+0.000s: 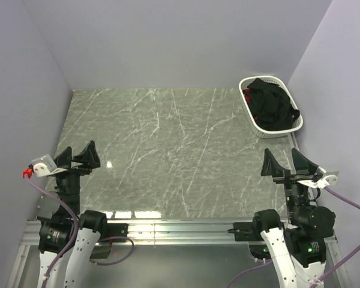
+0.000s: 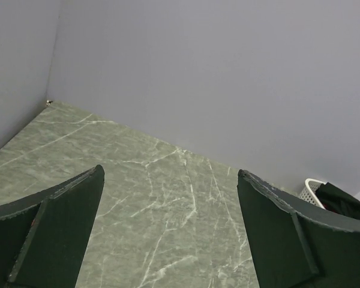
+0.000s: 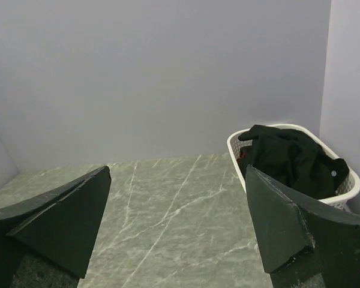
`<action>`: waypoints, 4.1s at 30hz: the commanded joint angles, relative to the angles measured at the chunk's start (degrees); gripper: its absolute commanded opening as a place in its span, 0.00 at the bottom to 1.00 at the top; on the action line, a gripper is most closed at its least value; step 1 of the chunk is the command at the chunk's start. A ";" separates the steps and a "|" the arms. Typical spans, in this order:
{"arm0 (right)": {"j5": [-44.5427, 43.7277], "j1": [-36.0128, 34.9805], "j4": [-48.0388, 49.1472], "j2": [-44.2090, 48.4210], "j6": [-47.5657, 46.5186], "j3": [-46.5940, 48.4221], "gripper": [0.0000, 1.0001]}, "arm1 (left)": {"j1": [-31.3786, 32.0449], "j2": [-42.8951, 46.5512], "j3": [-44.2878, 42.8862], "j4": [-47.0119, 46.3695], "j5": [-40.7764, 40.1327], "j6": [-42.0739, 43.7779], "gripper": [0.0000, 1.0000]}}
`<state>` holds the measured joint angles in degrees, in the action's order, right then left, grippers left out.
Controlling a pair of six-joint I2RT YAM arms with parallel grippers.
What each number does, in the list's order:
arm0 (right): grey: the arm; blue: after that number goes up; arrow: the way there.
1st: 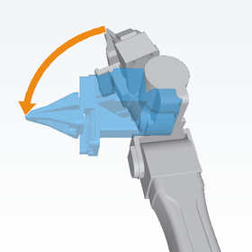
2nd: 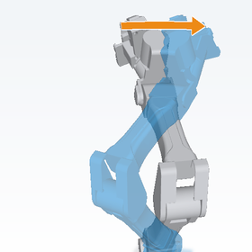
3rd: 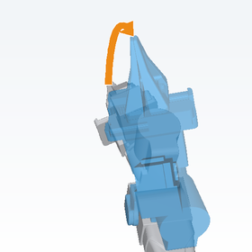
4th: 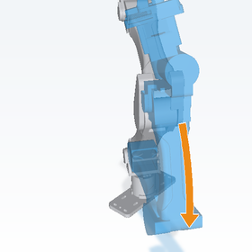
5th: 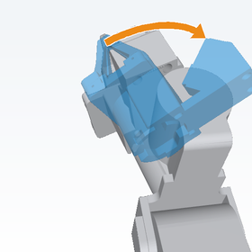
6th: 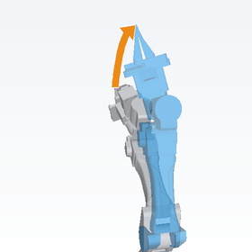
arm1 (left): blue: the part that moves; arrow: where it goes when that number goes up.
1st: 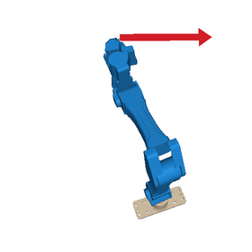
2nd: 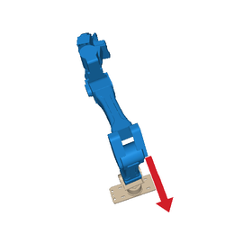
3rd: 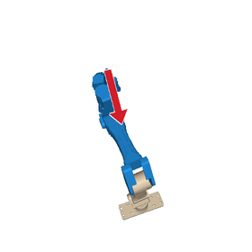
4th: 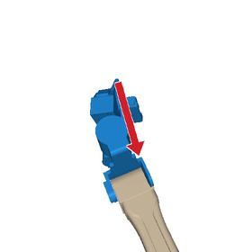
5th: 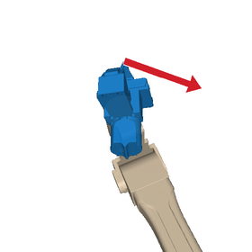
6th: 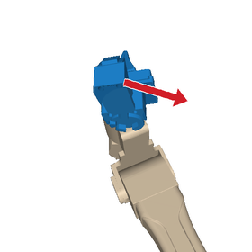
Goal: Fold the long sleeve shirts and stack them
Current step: Grab the shirt from the pile, then move the shirt to the center of the board
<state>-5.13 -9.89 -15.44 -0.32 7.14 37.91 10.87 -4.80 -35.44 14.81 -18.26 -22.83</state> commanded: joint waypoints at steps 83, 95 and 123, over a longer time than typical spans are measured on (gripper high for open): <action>4.77 -21.74 15.26 -93.37 -14.07 86.80 0.00 | 1.52 -20.25 3.71 0.48 4.29 -7.23 0.99; 9.80 -27.20 19.83 -93.75 -11.63 81.92 0.01 | 1.52 -19.28 3.27 1.45 2.18 -7.93 0.99; -9.91 -14.53 -2.32 -72.89 23.89 23.18 0.79 | 1.61 -45.98 -6.11 -3.19 21.23 -13.73 0.99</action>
<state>-15.62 -20.36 -20.18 -72.86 32.91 62.43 12.21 -45.76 -36.64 16.45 -4.32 -35.27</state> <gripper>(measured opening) 0.782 0.993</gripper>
